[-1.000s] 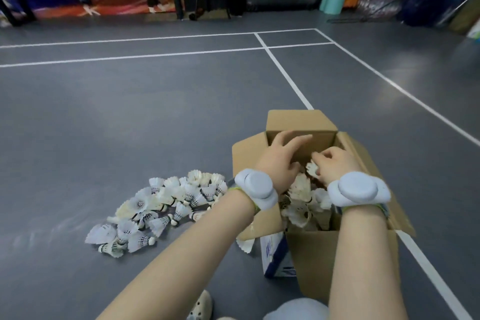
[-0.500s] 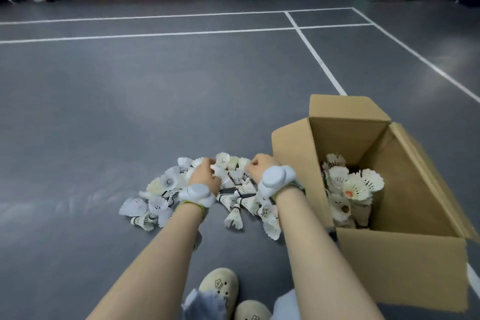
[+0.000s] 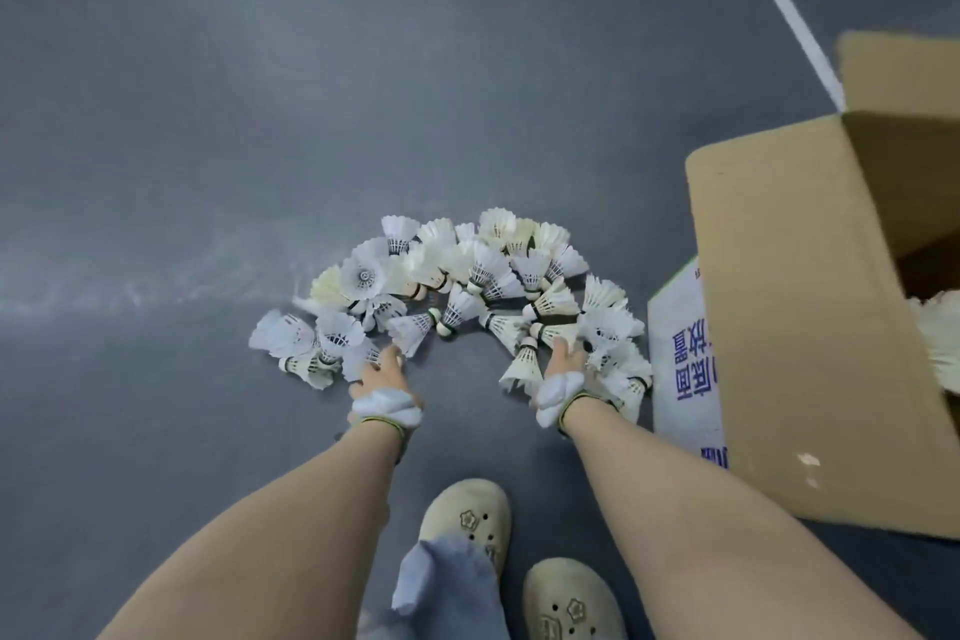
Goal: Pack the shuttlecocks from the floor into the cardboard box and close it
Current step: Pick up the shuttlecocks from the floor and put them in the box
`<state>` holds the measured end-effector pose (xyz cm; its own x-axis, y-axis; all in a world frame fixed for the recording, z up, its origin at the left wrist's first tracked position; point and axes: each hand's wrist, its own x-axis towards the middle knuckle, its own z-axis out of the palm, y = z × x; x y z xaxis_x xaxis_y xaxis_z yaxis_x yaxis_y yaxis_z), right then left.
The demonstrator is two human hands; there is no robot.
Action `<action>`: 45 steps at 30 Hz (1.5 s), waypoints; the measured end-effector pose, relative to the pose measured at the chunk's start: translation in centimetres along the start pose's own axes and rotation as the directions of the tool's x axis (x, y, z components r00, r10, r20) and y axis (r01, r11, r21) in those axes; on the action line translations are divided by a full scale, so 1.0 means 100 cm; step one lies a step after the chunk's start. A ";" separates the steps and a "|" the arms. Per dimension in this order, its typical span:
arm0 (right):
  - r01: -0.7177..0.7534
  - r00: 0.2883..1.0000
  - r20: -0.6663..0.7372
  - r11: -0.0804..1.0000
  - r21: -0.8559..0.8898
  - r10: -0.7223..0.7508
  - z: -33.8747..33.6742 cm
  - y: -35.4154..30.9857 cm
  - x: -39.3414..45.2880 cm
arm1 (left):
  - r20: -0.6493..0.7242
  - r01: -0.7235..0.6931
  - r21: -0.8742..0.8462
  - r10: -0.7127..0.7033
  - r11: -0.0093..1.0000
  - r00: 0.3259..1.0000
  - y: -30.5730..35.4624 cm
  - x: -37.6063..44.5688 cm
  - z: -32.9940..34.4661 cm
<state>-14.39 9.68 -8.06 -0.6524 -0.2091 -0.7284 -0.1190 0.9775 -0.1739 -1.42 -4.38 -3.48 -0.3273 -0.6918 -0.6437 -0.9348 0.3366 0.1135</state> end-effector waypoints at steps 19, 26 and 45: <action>0.116 0.951 -0.299 0.985 0.125 -0.074 0.018 -0.015 0.081 | -0.305 0.035 -0.250 -0.112 0.968 0.946 -0.012 0.101 0.011; 0.159 0.967 -0.238 0.951 0.266 -0.095 0.012 -0.017 0.090 | -0.281 -0.034 -0.330 -0.063 0.943 0.958 -0.036 0.119 0.014; 0.208 0.978 -0.031 0.950 0.232 -0.206 0.000 -0.051 0.069 | -0.177 -0.028 -0.279 -0.023 0.960 0.984 -0.009 0.128 0.026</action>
<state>-18.26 3.28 -12.23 -0.6364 -0.4055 -0.6562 -0.0752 0.8793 -0.4703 -4.41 -11.83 -13.76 -0.3254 -0.8014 -0.5018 -0.9265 0.1641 0.3386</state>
